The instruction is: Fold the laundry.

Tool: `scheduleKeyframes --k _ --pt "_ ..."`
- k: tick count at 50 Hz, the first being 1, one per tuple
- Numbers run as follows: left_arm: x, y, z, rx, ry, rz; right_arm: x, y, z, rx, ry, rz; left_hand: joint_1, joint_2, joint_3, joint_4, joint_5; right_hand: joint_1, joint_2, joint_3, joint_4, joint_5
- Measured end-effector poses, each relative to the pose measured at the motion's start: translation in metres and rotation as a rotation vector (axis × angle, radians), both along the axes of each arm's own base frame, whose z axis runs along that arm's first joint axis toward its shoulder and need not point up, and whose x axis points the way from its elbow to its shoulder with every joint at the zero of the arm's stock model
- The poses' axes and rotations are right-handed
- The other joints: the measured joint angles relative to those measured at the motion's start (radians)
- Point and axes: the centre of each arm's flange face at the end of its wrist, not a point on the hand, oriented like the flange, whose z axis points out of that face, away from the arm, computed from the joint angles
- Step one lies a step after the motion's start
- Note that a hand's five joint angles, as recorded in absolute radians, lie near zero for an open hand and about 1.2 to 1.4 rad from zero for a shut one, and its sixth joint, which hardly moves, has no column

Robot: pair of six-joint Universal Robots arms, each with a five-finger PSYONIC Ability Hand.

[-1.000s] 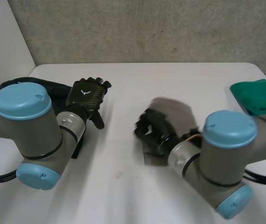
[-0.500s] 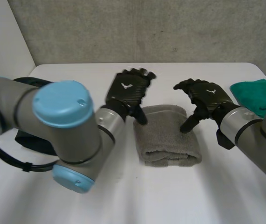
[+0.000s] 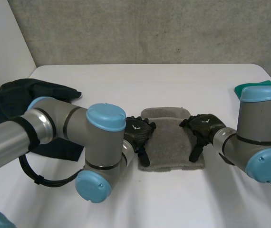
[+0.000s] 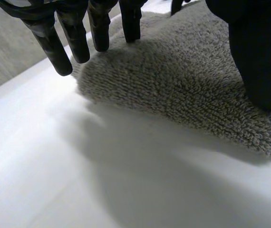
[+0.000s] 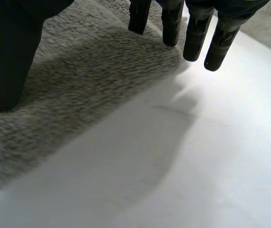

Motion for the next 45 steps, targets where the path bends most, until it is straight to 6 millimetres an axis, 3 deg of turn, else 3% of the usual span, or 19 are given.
scheduleKeyframes --k 7,13,17,21,22,25,30,39,45 --pt "0.003 -0.003 0.039 -0.06 0.057 -0.01 -0.002 -0.001 0.031 -0.139 0.013 -0.008 -0.001 0.0 0.0 0.0 -0.005 0.0 0.0 0.0 0.0 -0.003" --pt "0.009 0.002 0.104 -0.122 0.172 -0.07 0.005 0.026 0.064 -0.29 -0.053 0.026 -0.001 0.0 0.0 0.0 -0.005 0.0 0.0 0.0 0.0 -0.004" --pt "0.016 0.011 0.137 -0.125 0.232 -0.141 0.012 0.055 0.063 -0.329 -0.083 0.075 -0.001 0.0 0.0 0.0 -0.005 0.0 0.0 0.0 0.0 -0.004" --pt "0.02 0.016 0.153 -0.115 0.262 -0.188 0.015 0.066 0.058 -0.327 -0.086 0.094 -0.001 0.0 0.0 0.0 -0.005 0.0 0.0 0.0 0.0 -0.004" --pt "0.023 0.02 0.164 -0.103 0.284 -0.224 0.018 0.088 0.043 -0.304 -0.083 0.133 -0.001 0.0 0.0 0.0 -0.005 0.0 0.0 0.0 0.0 -0.004" --pt "0.027 0.023 0.173 -0.089 0.304 -0.253 0.02 0.101 0.029 -0.284 -0.074 0.155 -0.001 0.0 0.0 0.0 -0.005 0.0 0.0 0.0 0.0 -0.004" --pt "0.03 0.024 0.179 -0.077 0.319 -0.266 0.022 0.107 0.01 -0.272 -0.058 0.168 -0.001 0.0 0.0 0.0 -0.005 0.0 0.0 0.0 0.0 -0.004" --pt "0.03 0.022 0.172 -0.053 0.318 -0.255 0.029 0.092 -0.018 -0.265 -0.039 0.162 -0.001 0.0 0.0 0.0 -0.005 0.0 0.0 0.0 0.0 -0.004" --pt "0.029 0.022 0.168 -0.042 0.315 -0.253 0.033 0.082 -0.025 -0.267 -0.038 0.158 -0.001 0.0 0.0 0.0 -0.005 0.0 0.0 0.0 0.0 -0.004"
